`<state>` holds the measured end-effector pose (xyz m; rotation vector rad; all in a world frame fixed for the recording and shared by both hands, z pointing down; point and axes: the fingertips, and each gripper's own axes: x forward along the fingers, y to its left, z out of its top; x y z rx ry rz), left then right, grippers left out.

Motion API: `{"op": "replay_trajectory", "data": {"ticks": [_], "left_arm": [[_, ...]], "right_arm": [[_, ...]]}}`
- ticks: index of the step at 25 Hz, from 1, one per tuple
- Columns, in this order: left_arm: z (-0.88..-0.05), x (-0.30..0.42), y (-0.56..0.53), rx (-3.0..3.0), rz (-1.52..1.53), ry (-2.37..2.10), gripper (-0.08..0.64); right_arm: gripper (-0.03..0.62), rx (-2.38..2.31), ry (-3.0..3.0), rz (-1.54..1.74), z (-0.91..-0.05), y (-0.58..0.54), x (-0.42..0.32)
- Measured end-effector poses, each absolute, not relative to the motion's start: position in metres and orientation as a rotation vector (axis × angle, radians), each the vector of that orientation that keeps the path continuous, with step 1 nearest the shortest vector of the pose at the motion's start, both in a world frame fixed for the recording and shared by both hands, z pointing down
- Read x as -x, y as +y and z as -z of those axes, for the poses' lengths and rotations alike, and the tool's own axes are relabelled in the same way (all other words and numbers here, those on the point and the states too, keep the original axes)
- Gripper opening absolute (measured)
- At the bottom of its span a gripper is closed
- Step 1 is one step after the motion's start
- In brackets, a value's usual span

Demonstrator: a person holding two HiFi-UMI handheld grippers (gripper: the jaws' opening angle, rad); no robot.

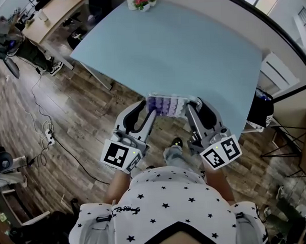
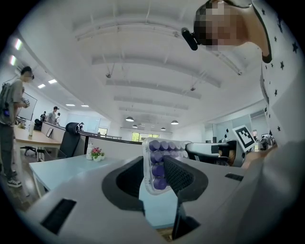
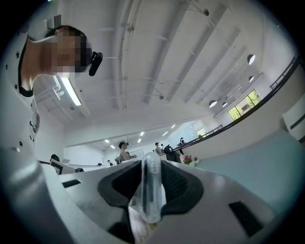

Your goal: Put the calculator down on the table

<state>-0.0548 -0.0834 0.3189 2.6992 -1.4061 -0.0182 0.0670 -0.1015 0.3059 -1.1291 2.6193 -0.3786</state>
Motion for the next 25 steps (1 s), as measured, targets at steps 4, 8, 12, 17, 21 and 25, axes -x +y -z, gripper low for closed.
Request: {"op": "replay_trajectory", "data": {"ticks": [4, 8, 12, 17, 21, 25], "left_arm": [[-0.32, 0.043, -0.107, -2.685, 0.002, -1.424, 0.146], [-0.321, 0.036, -0.126, -2.672, 0.0, -1.437, 0.146], [-0.328, 0.023, -0.147, -2.66, -0.012, -1.445, 0.144], [-0.333, 0.006, -0.169, -2.654, -0.017, -1.443, 0.144], [-0.339, 0.001, -0.182, -2.647, -0.022, -1.429, 0.144], [-0.346, 0.002, -0.199, -2.647, -0.035, -1.38, 0.144]], "right_arm": [[0.123, 1.115, 2.622, 0.396, -0.308, -0.126, -0.078], [0.123, 1.103, 2.631, 0.4, -0.308, -0.147, -0.086], [0.122, 1.104, 2.628, 0.421, -0.316, -0.167, -0.098], [0.123, 1.11, 2.631, 0.426, -0.32, -0.19, -0.115], [0.121, 1.127, 2.629, 0.433, -0.326, -0.201, -0.121], [0.121, 1.177, 2.618, 0.457, -0.333, -0.215, -0.12]]}}
